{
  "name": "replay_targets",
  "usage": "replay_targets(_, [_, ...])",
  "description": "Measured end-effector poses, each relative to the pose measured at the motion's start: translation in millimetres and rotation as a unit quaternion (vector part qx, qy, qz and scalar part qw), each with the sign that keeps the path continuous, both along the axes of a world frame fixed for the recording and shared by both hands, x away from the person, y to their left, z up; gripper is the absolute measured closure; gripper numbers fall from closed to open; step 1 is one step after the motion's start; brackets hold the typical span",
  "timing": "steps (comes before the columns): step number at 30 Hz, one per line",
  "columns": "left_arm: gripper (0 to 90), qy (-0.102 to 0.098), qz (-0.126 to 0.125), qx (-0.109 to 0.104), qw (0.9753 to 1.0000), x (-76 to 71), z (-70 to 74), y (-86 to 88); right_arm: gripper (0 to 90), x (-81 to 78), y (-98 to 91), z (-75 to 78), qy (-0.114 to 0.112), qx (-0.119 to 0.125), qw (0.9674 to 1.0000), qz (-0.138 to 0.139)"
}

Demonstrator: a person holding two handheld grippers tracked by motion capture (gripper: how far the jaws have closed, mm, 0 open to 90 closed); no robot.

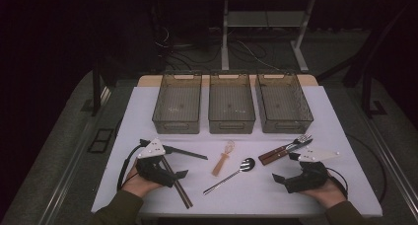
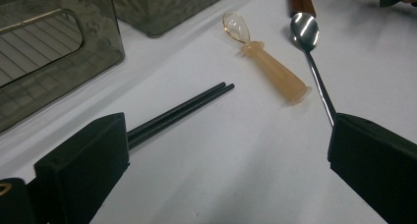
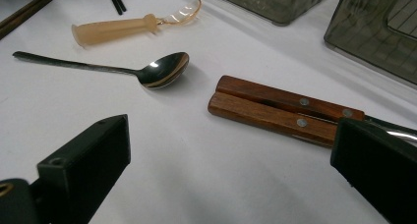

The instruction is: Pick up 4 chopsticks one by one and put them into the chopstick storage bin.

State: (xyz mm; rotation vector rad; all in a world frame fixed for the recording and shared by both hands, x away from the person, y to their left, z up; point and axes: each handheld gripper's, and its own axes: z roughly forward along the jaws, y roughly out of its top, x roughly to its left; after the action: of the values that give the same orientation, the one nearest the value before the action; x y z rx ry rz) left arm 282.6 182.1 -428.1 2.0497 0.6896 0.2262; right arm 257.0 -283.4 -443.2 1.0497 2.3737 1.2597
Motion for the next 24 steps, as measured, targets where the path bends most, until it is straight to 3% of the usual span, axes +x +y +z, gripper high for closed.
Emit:
replay_targets(7, [6.2, -0.003, 0.008, 0.008, 0.9999, 6.3, 4.4, 6.6, 1.4, 0.9, -0.2, -0.8, 0.005, 0.001, 1.0000, -0.001])
replay_targets(16, [33.2, -0.015, 0.025, 0.016, 0.9994, 13.4, 9.3, 19.4, 1.4, 1.9, 1.5, -0.7, 0.010, 0.004, 0.9999, -0.002])
replay_targets(17, [33.2, -0.012, 0.032, 0.020, 0.9992, 14.6, 10.3, 20.5, 1.4, 1.9, 1.5, -0.7, 0.010, 0.004, 0.9999, -0.002])
replay_targets(19, [47.8, -0.013, 0.046, 0.020, 0.9986, 18.1, 11.6, 23.5, 1.4, 2.8, 1.8, -1.1, 0.012, 0.005, 0.9999, -0.002])
replay_targets(24, [62.5, 0.008, 0.072, 0.017, 0.9972, 29.3, 10.3, 35.2, 1.4, 3.2, 1.9, -1.4, 0.016, 0.007, 0.9998, -0.001])
